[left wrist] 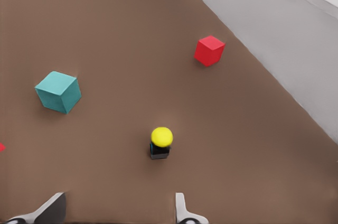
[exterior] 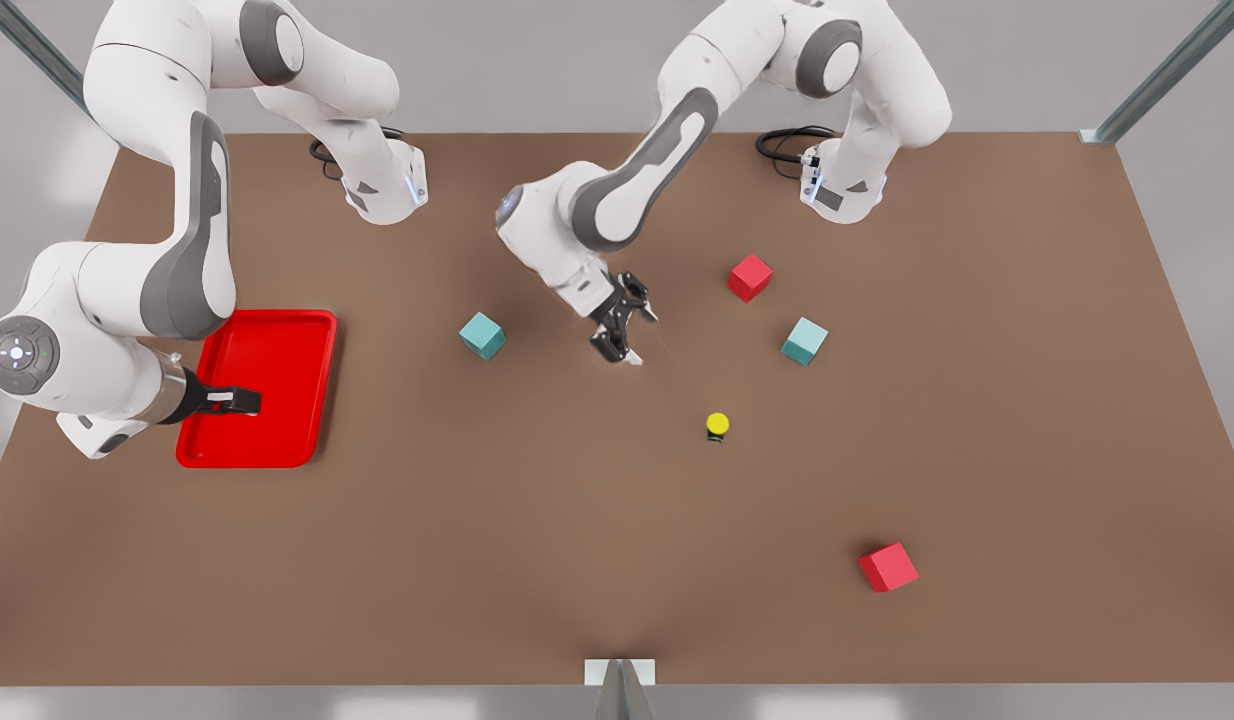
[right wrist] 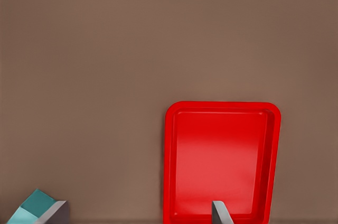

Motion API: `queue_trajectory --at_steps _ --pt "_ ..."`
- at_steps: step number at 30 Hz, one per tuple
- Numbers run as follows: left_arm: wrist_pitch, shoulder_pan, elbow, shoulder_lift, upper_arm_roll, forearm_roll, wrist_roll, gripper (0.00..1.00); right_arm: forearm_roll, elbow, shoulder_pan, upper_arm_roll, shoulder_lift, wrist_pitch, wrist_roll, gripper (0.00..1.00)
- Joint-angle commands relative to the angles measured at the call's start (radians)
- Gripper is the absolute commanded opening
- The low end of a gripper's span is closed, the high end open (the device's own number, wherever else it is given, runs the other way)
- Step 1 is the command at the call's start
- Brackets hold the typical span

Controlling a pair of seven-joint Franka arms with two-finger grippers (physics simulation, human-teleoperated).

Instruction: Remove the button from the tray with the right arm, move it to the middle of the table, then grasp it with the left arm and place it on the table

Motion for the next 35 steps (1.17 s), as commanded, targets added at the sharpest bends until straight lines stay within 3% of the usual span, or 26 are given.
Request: queue_trajectory --at_steps 1,2,4,5,8,10,11,12,13,16,35 --pt "-0.137 0.193 0.0 -0.23 -0.002 -0.252 1.2 1.0 0.001 0.004 0.0 0.0 -0.004 -0.005 0.0 1.0" --pt "-0.193 0.333 0.0 -0.3 -0.002 -0.307 1.534 1.0 0.001 0.005 0.0 0.0 -0.004 -0.005 0.0 1.0" --pt "-0.2 0.517 0.002 -0.314 -0.001 -0.353 1.997 1.0 0.001 0.007 0.0 0.0 -0.004 -0.007 0.0 1.0" --pt "-0.212 0.672 -0.003 -0.314 -0.001 -0.483 2.297 1.0 0.001 0.007 0.0 0.0 -0.004 -0.007 0.0 1.0" --pt "-0.174 0.709 -0.014 -0.3 0.01 -0.507 2.315 1.0 0.001 0.009 0.002 0.002 -0.007 0.001 0.045 1.0" --pt "-0.14 0.827 -0.004 -0.316 -0.01 -0.514 2.274 1.0 0.001 0.01 0.0 0.003 -0.002 0.008 0.043 1.0" --pt "-0.152 1.24 -0.033 -0.386 -0.503 -0.498 2.272 1.0 0.002 0.01 0.0 0.003 -0.004 0.028 0.043 1.0" --pt "0.059 1.282 -0.327 -0.564 -0.605 -0.347 2.28 1.0 0.008 0.01 0.002 0.006 -0.013 0.03 0.043 1.0" --pt "0.13 1.288 -0.475 -0.653 -0.567 -0.345 2.34 1.0 0.01 0.019 0.009 0.009 -0.016 0.028 0.042 1.0" --pt "0.104 1.288 -0.465 -0.635 -0.565 -0.339 2.308 1.0 0.03 0.036 0.006 0.051 -0.008 0.036 0.042 1.0" --pt "0.099 1.292 -0.469 -0.639 -0.567 -0.336 2.311 1.0 0.03 0.001 0.006 0.052 0.044 0.065 0.04 1.0"
